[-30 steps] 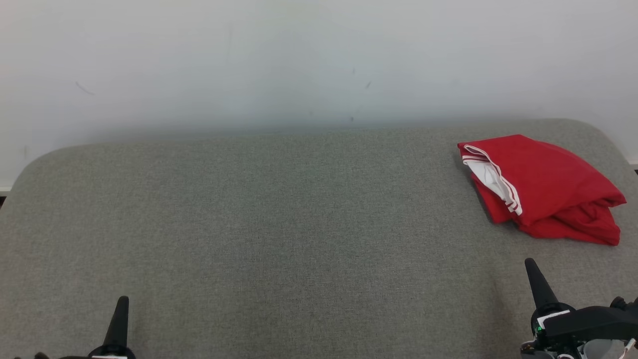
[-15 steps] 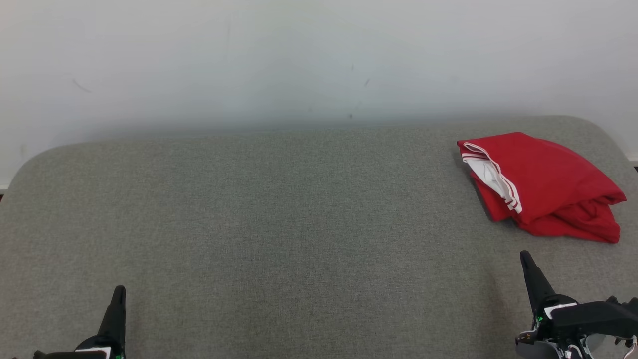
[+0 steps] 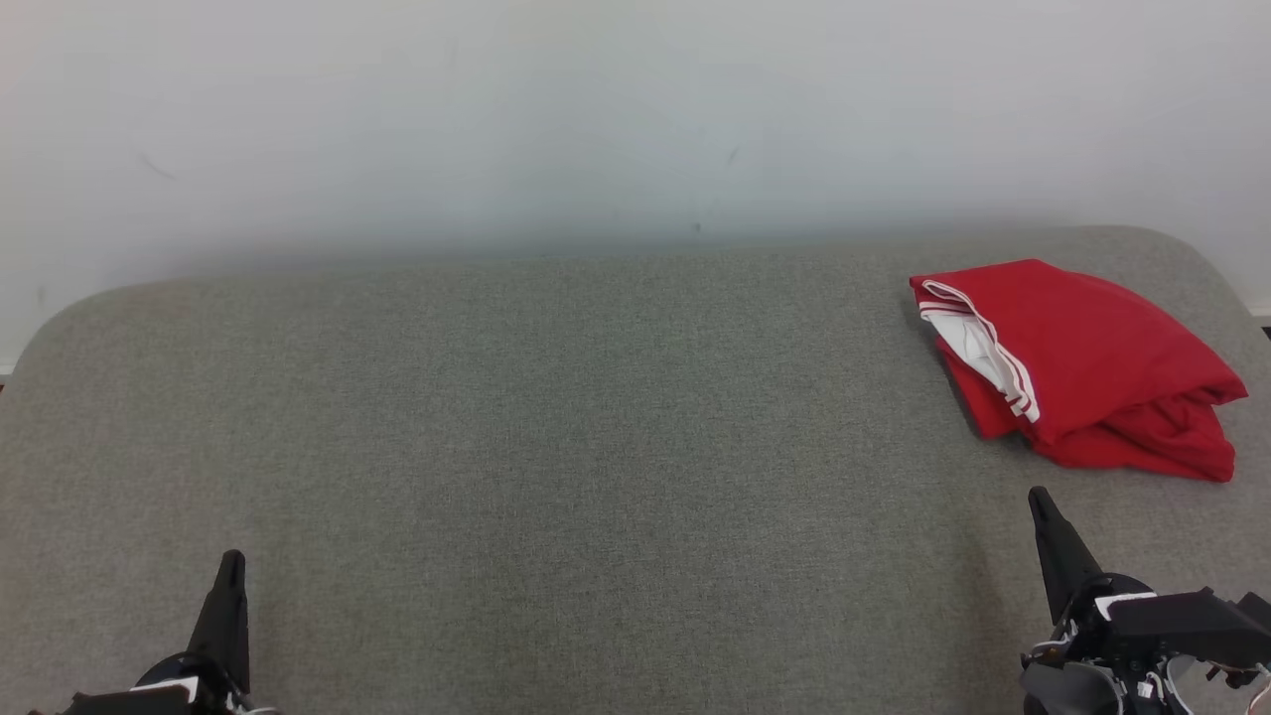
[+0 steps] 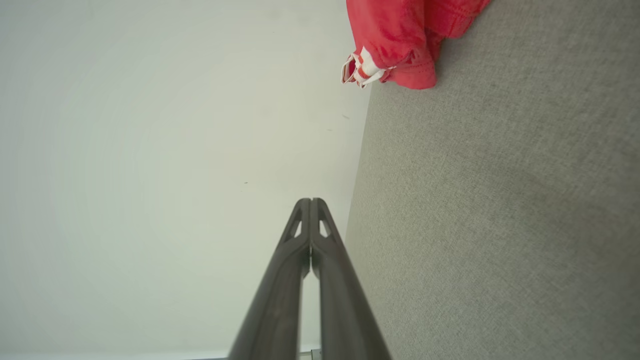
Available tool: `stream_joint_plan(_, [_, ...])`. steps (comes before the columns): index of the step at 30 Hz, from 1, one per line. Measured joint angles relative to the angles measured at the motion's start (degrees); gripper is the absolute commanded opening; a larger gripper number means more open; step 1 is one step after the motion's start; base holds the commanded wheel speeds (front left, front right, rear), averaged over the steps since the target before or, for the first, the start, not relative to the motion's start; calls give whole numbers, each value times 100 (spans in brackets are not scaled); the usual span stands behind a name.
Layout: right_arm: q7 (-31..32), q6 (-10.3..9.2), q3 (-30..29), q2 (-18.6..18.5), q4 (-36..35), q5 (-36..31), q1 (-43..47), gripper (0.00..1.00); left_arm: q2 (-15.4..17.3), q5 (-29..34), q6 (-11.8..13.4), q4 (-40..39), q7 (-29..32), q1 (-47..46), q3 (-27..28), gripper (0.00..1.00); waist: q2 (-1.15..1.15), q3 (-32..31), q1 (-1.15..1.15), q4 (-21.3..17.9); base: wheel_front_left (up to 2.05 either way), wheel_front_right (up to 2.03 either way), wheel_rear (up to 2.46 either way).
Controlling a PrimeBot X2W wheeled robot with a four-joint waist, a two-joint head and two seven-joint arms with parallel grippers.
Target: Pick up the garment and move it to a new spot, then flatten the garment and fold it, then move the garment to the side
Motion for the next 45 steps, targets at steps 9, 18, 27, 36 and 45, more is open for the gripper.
stream_joint_plan(9, [-1, 4, 0, 1, 2, 0, -27, 0, -1, 0, 0, 3, 0, 0, 0, 0, 0, 0, 0, 0, 0, 0, 0])
stream_joint_plan(18, [-1, 5, 0, 1, 4, 0, -27, 0, -2, -1, 0, 4, 0, 0, 0, 0, 0, -1, 0, 0, 0, 0, 0])
stream_joint_plan(27, [-1, 5, 0, 1, 5, 0, -27, 0, -2, -1, 0, 7, 0, 0, 0, 0, 0, -1, 0, 0, 0, 0, 0])
stream_joint_plan(36, [-1, 7, 1, 1, 7, 0, -27, 0, -2, -1, 0, 9, 0, 0, 0, 0, 0, -1, 0, 0, 0, 0, 0])
stream_joint_plan(45, [-1, 7, 1, 1, 8, 0, -27, 0, -2, -1, -1, 10, 0, 0, -1, 0, 0, -1, 0, 0, 0, 0, 0])
